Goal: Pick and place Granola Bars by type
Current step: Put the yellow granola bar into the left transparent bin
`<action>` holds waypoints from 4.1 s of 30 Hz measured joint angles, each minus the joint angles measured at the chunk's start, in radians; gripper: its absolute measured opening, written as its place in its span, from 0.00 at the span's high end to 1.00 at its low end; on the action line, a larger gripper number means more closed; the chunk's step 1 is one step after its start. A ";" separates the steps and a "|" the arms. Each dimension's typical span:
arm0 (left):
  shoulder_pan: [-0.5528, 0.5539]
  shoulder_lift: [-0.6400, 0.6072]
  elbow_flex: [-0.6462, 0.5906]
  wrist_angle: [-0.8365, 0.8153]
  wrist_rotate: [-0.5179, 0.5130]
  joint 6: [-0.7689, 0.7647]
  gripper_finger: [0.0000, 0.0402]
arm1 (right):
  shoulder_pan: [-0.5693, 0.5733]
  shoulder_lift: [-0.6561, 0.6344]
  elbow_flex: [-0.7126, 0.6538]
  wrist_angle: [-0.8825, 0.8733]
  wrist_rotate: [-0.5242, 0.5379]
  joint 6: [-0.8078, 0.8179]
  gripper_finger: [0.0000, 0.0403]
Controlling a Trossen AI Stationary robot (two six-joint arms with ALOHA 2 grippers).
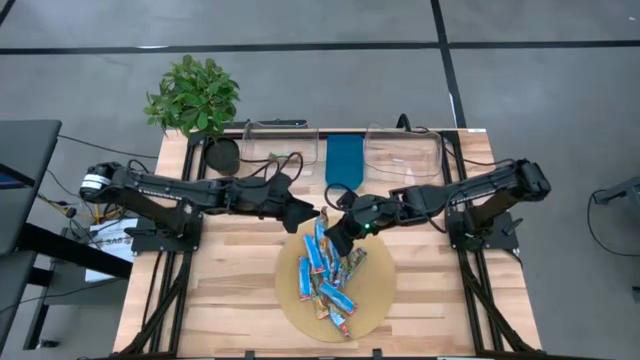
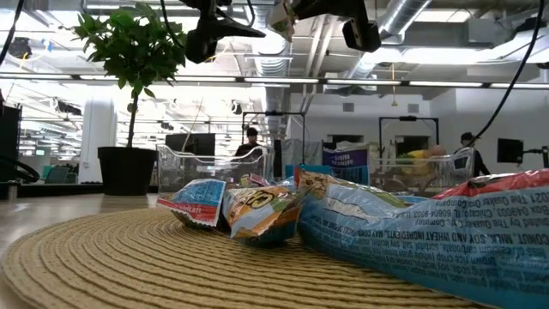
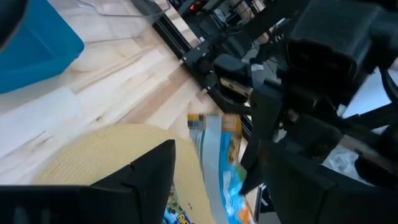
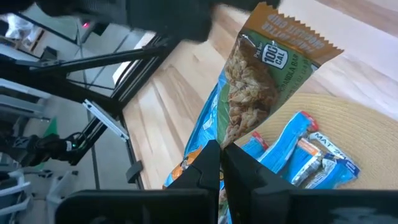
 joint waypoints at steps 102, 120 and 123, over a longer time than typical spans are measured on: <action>0.362 0.106 0.234 -0.405 -0.258 0.639 0.70 | -0.092 -0.165 -0.001 -0.357 0.338 -0.395 0.68; -0.070 0.106 0.234 -0.533 0.166 0.160 0.71 | 0.015 -0.137 -0.003 -0.387 0.008 -0.257 0.68; -0.144 0.106 0.234 -0.528 0.149 0.018 0.71 | 0.049 -0.128 0.001 -0.389 0.008 -0.218 0.68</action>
